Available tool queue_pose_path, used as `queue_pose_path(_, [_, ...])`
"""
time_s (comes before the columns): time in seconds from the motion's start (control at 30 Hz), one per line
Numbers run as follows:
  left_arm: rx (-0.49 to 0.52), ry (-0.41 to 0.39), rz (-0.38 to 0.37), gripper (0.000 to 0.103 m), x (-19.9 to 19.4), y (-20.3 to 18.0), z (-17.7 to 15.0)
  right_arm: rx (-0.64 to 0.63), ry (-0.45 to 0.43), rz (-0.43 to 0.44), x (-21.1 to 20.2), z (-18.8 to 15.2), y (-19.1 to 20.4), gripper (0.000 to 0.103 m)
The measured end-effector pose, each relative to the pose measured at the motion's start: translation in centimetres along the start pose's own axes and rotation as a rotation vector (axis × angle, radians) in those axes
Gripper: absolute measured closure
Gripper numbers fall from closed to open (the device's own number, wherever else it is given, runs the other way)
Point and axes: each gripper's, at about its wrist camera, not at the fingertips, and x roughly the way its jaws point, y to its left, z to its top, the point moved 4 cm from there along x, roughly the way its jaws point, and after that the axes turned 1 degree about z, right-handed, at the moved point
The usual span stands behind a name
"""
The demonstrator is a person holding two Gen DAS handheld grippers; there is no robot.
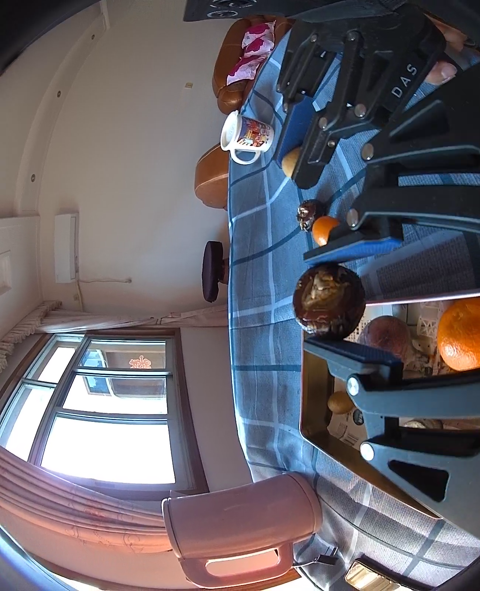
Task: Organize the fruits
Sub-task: 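Open the left tool dropping the chocolate into the tin while the right releases the kiwi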
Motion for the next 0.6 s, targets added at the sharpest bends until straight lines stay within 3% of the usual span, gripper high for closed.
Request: queue_pose_path(0.6, [-0.046,0.018,0.058,0.062,-0.2,4.1,-0.2,-0.066,0.02,0.059,1.9,0.8,4.0,0.077])
